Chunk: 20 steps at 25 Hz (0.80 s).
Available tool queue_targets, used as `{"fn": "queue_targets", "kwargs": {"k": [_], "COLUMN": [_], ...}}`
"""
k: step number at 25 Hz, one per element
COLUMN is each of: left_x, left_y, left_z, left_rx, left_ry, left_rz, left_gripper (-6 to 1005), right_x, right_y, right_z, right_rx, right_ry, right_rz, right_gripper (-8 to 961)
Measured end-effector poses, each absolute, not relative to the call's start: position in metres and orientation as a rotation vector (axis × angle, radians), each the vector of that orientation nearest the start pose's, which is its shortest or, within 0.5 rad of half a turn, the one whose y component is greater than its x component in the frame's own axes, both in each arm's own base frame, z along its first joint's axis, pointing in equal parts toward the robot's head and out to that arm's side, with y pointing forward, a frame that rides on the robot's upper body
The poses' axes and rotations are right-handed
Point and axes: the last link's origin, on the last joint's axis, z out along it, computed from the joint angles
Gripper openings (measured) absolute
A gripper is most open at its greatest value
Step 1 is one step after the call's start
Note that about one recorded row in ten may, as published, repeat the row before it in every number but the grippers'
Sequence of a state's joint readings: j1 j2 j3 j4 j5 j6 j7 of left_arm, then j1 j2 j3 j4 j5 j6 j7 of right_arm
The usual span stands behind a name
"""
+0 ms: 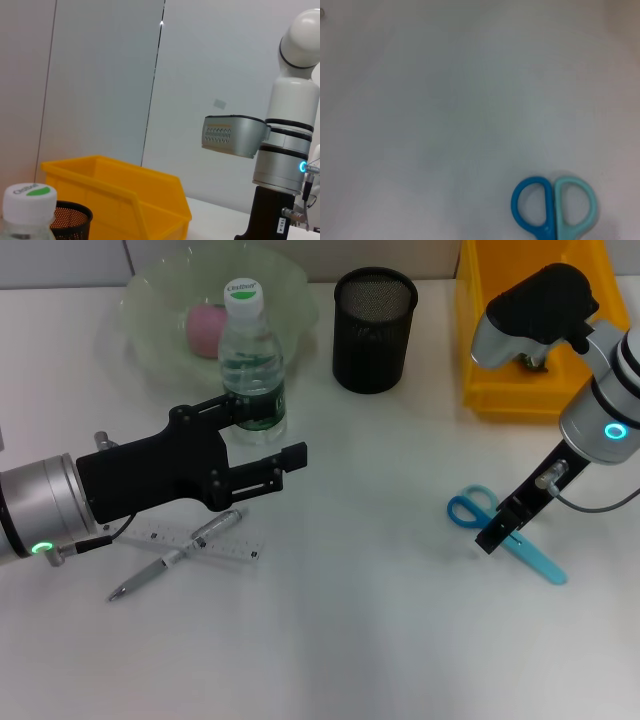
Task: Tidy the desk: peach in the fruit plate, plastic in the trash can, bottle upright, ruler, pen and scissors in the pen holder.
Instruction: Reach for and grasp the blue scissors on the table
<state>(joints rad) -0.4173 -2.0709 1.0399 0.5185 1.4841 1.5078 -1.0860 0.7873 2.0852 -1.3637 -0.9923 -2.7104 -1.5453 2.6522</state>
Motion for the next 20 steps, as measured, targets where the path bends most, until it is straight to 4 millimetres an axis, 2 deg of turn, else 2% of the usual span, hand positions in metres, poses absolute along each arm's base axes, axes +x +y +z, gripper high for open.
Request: {"fn": "queue_targets", "kwargs": {"k": [20], "left_x": [-0.2541], "left_y": [0.3064], "left_z": [-0.0244], "left_rx": [-2.6], "left_ry": [-0.411], "left_rz": [-0.988], "left_gripper": [738], "right_x": [0.2017], "right_y": [0.3714], "right_z": [-0.0276], "right_rx": [-2.489], "right_ry": [1.119], "right_rz": [-0.784], "right_gripper": [782]}}
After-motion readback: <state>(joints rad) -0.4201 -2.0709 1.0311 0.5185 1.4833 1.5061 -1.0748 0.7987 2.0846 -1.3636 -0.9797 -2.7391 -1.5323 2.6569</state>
